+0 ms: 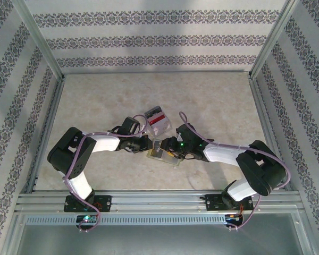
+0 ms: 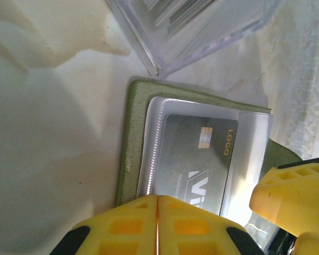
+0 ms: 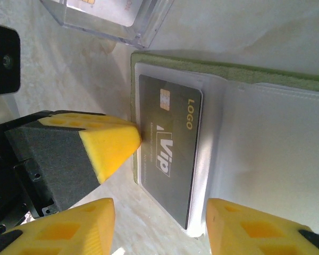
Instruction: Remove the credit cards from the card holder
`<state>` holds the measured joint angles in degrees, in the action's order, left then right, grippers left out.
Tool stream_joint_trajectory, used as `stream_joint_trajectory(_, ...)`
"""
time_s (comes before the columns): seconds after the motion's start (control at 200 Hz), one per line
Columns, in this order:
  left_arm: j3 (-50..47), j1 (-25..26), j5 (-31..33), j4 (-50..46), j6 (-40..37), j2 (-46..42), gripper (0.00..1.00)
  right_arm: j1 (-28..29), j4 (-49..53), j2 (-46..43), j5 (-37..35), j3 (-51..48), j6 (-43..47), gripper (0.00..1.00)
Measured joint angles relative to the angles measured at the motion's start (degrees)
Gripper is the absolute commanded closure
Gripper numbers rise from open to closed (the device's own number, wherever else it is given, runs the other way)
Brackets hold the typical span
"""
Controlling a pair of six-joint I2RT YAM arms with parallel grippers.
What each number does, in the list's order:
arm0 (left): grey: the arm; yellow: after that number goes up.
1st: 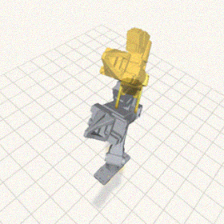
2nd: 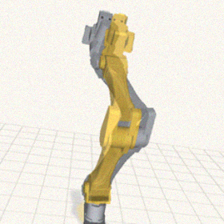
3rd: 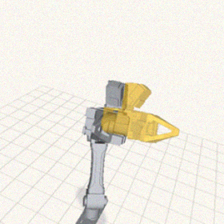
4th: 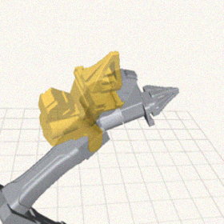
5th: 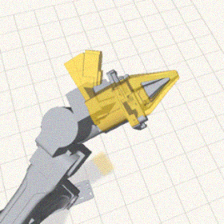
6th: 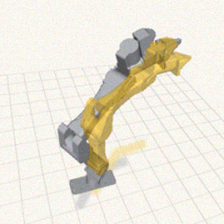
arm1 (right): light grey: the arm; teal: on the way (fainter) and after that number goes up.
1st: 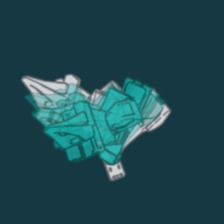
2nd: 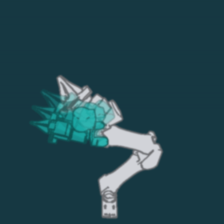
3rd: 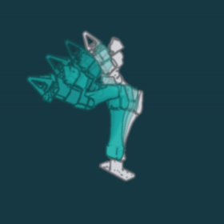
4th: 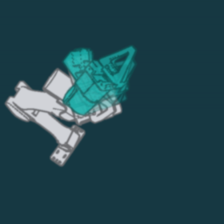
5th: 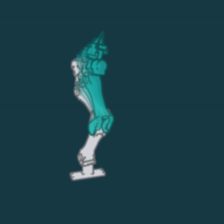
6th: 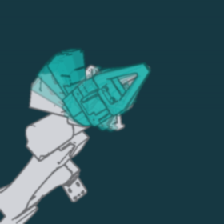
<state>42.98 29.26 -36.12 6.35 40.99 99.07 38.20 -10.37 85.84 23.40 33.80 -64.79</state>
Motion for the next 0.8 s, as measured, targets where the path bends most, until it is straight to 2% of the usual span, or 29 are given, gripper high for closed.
stream_joint_trajectory(0.799, 0.0, 0.0, 0.2, -0.24, -0.92, 0.0, 0.91, 1.09, -6.16, 5.07, 0.31, 0.11, -1.92, 0.56)
